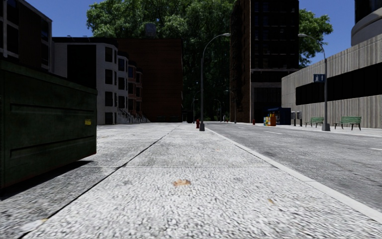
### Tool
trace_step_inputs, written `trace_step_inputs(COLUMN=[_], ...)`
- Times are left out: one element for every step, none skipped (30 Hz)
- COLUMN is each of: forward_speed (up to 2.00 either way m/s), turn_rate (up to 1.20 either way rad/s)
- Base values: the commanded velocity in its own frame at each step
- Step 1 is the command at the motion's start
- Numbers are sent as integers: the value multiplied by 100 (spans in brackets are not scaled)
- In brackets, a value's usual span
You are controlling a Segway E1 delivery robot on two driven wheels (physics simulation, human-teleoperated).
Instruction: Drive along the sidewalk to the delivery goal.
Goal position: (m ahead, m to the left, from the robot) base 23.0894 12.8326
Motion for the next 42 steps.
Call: trace_step_inputs(forward_speed=[200, 200, 200, 200, 200, 200, 200, 200, 200, 200, 200, 200, 200, 200, 200, 200, 200, 200, 200, 200, 200, 200, 200, 200, 200, 200, 200, 200, 200, 200, 200, 200, 200, 200, 200, 200, 200, 200, 200, 200, 200, 200], turn_rate=[0, 0, 0, 0, 0, 0, 0, 0, 0, 0, 0, 0, 0, 0, 0, 0, 5, 12, 19, 28, 35, 35, 38, 38, 38, 39, 41, 41, 44, 47, 47, 47, 47, 47, 48, 48, 48, 48, 48, 48, 48, 48])
